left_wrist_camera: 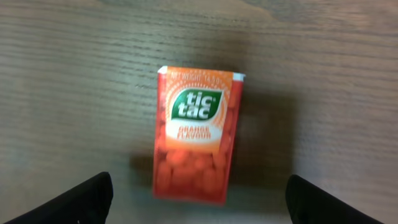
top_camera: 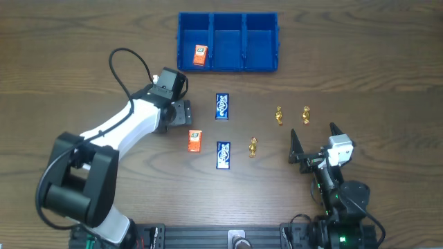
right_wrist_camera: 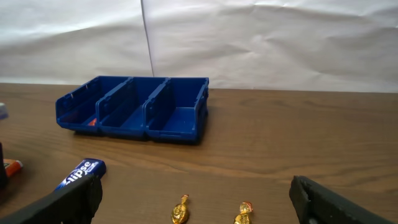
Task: Sort Candies Into Trays
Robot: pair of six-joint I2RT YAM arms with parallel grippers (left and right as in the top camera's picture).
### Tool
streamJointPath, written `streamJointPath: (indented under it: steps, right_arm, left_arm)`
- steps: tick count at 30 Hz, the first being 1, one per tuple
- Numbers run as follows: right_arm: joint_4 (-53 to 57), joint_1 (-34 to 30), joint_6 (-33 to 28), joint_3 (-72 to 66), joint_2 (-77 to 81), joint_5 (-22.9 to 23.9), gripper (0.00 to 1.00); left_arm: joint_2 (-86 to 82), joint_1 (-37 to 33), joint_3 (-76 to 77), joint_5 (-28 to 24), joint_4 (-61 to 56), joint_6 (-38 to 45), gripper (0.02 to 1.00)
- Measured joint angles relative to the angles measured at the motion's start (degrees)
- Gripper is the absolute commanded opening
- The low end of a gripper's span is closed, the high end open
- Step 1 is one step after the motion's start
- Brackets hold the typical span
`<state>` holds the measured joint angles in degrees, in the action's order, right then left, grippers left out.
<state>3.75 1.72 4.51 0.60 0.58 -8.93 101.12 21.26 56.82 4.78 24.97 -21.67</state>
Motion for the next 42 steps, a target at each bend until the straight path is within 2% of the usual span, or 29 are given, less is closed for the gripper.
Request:
streamJointPath:
  steps: [2,4,8,12,16,19,21,24,28,33,36,38,41,42]
  right_arm:
    - [-0.02,0.00,-0.02,0.00,0.00,0.00,0.998]
    - [-0.02,0.00,-0.02,0.00,0.00,0.00,0.998]
    - [-0.02,0.00,0.00,0.00,0.00,0.00,0.998]
    - [-0.02,0.00,-0.02,0.00,0.00,0.00,0.998]
    - [-0.02,0.00,0.00,0.00,0.00,0.00,0.998]
    - [0.00,0.00,0.00,0.00,0.00,0.00,0.998]
    - [-0.02,0.00,-0.02,0.00,0.00,0.00,0.998]
    - [-0.02,0.00,0.00,0.00,0.04,0.00,0.998]
    - [0.00,0.00,0.00,0.00,0.00,0.00,0.998]
    - [-0.02,0.00,0.00,0.00,0.00,0.00,0.998]
    - [-0.02,0.00,0.00,0.00,0.00,0.00,0.998]
    - [-0.02,0.00,0.00,0.00,0.00,0.00,0.998]
    - [-0.02,0.00,-0.02,0.00,0.00,0.00,0.998]
    - [-0.02,0.00,-0.02,0.00,0.00,0.00,0.998]
  left_arm:
    - [1.51,-0.55,0.00,-0.13,-1.70,-0.02,0.816]
    - [2.29,-0.83,0.00,-0.24,-2.62,-0.22,0.658]
    - [2.34,-0.90,0.00,-0.33,-2.78,-0.48,0.454]
    - [2.34,-0.90,0.00,-0.35,-2.78,-0.28,0.325]
    - [2.34,-0.90,0.00,-0.35,-2.86,-0.44,0.277]
    - [1.95,-0.66,2.45,-0.37,0.94,-0.44,0.286]
    - [-1.07,0.85,9.44,1.20,4.96,-0.42,0.297]
    - [-3.58,3.78,27.04,3.10,7.80,0.92,0.303]
    - [5.57,3.52,48.59,4.33,10.78,2.60,0.321]
    - [23.34,1.62,52.76,0.87,12.15,2.64,0.332]
    - [25.27,0.83,52.72,-0.55,12.20,2.64,0.351]
    - [24.87,0.59,52.81,-0.63,12.09,2.64,0.577]
    - [24.87,0.55,52.81,-1.14,12.11,3.28,0.790]
    - [24.87,0.55,52.81,-1.20,12.11,3.50,0.825]
